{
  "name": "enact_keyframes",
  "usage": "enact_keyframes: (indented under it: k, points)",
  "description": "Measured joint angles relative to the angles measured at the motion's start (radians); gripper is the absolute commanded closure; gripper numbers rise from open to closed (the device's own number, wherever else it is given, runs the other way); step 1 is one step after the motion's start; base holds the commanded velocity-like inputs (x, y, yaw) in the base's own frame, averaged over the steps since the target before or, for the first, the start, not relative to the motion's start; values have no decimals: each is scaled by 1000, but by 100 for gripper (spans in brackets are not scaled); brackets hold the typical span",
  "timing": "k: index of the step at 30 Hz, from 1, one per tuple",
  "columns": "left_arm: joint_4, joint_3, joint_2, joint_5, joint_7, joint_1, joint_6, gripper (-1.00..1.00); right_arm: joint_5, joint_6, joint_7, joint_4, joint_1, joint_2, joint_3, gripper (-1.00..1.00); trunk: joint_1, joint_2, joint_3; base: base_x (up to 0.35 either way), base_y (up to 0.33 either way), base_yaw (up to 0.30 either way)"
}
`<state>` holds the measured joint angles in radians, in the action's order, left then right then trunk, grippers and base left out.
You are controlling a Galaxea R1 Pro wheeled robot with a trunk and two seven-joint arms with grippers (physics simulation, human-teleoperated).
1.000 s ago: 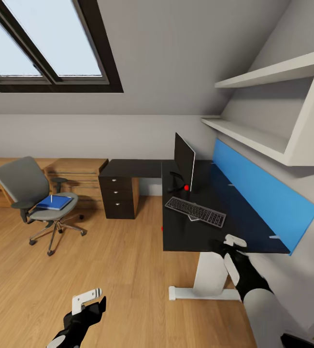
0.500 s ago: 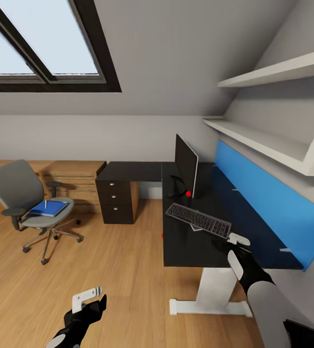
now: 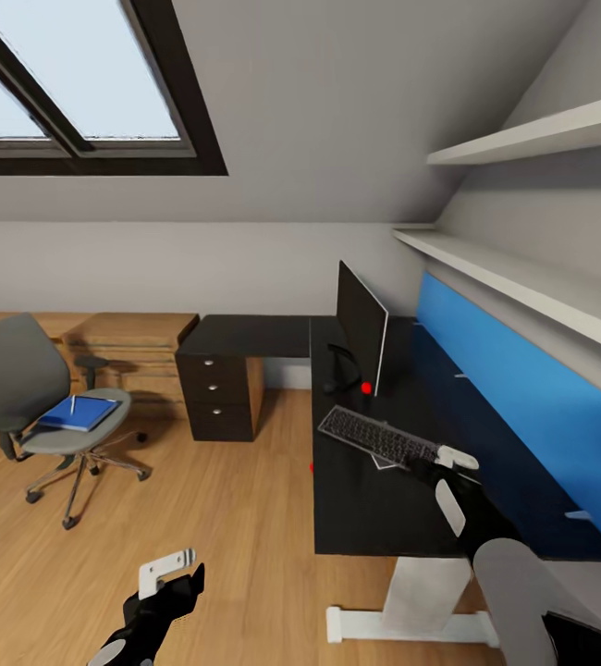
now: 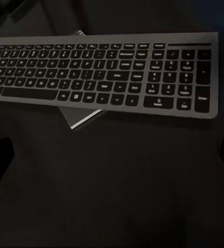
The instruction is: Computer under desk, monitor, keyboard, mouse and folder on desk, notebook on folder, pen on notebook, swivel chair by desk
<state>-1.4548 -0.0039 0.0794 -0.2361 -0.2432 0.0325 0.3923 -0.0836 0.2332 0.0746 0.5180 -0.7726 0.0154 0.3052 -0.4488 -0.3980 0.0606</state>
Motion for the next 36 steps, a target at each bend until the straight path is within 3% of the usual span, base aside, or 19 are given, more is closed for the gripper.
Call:
enact_keyframes:
  k: [5, 7, 10, 16, 25, 36]
  points:
    - [0, 0, 0, 1, 0, 0, 0, -100, 8, -2, -1, 0, 0, 0, -21, -100, 0, 0, 0, 321, 0, 0]
    - [-1, 0, 0, 1, 1, 0, 0, -100, 45, -32, 0, -1, 1, 0, -103, -100, 0, 0, 0, 299, 0, 0]
    - [-3, -1, 0, 3, 2, 0, 0, -100, 95, -114, 2, -16, 2, -1, -182, -100, 0, 0, 0, 237, 0, 0]
    - [-4, -5, 0, 6, 3, 0, 0, -100, 126, -169, 2, -47, 2, -1, -249, -100, 0, 0, 0, 216, 0, 0]
    - [-9, -6, 0, 6, 3, 0, 1, -100, 130, -175, 2, -52, 2, -1, -269, -100, 0, 0, 0, 47, 0, 0]
    - [-38, -6, 0, 6, 4, 0, 4, -100, 131, -176, 2, -65, 2, 1, -270, -100, 0, 0, 0, 205, 0, 0]
